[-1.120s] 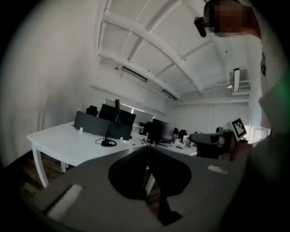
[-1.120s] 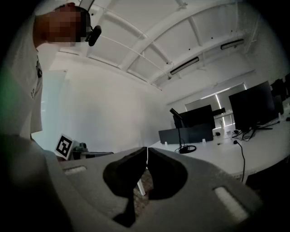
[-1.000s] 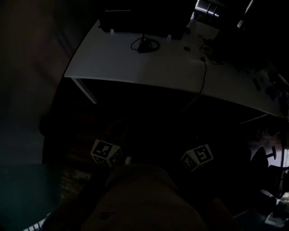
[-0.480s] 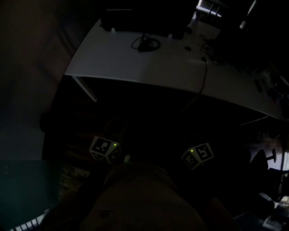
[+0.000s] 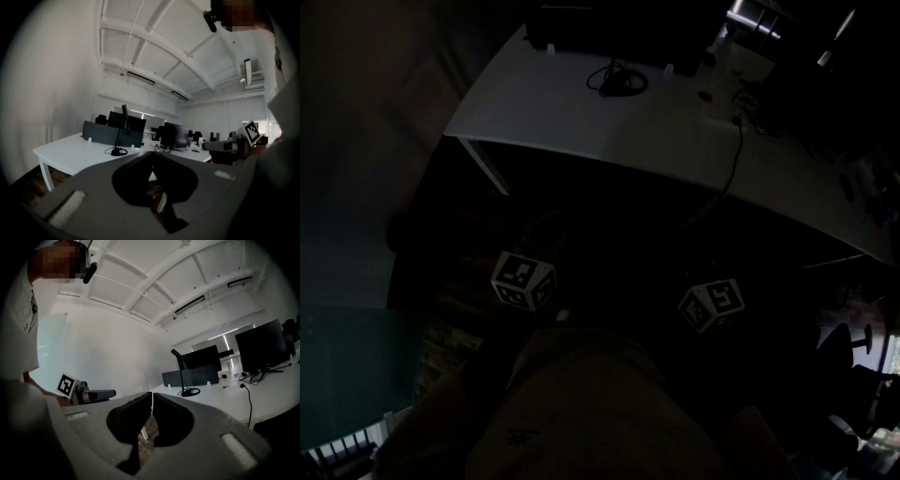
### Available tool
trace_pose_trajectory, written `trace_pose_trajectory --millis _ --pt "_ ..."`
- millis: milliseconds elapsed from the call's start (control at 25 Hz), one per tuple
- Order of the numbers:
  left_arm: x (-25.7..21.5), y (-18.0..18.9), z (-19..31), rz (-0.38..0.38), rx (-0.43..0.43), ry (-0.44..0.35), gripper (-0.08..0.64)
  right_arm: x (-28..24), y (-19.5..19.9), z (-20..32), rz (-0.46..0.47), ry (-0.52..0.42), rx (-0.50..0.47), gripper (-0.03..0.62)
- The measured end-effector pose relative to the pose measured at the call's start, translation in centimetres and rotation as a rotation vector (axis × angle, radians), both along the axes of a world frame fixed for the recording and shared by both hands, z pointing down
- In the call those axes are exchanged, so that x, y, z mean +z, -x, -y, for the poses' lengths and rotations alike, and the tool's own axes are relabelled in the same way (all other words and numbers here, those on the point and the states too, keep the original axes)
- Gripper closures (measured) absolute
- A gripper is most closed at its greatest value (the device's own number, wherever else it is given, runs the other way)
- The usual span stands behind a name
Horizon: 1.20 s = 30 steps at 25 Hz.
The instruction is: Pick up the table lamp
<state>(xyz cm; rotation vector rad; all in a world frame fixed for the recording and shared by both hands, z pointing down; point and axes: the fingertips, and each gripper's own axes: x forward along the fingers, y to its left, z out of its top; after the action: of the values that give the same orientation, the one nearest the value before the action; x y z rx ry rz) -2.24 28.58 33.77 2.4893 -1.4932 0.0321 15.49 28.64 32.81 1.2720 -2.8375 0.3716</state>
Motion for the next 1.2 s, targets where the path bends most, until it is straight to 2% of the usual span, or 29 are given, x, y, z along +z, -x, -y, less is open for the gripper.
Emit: trace_pose_trajectory --millis 240,640,1200 --pt "2.0 -0.6 1.0 0.060 -0.004 -0.025 0.561 1.3 -0.7 0.5 -0.020 0.002 -0.033 0.584" --pt "2.6 -3.0 1.5 0.057 -0.003 -0.009 0.561 2.1 -3.6 1.8 0.015 0.033 -0.013 0.584" --pt "2.4 -3.8 2.9 0.073 -0.018 -0.011 0.561 2.0 -4.3 2.5 0.036 0.023 -0.039 0.584"
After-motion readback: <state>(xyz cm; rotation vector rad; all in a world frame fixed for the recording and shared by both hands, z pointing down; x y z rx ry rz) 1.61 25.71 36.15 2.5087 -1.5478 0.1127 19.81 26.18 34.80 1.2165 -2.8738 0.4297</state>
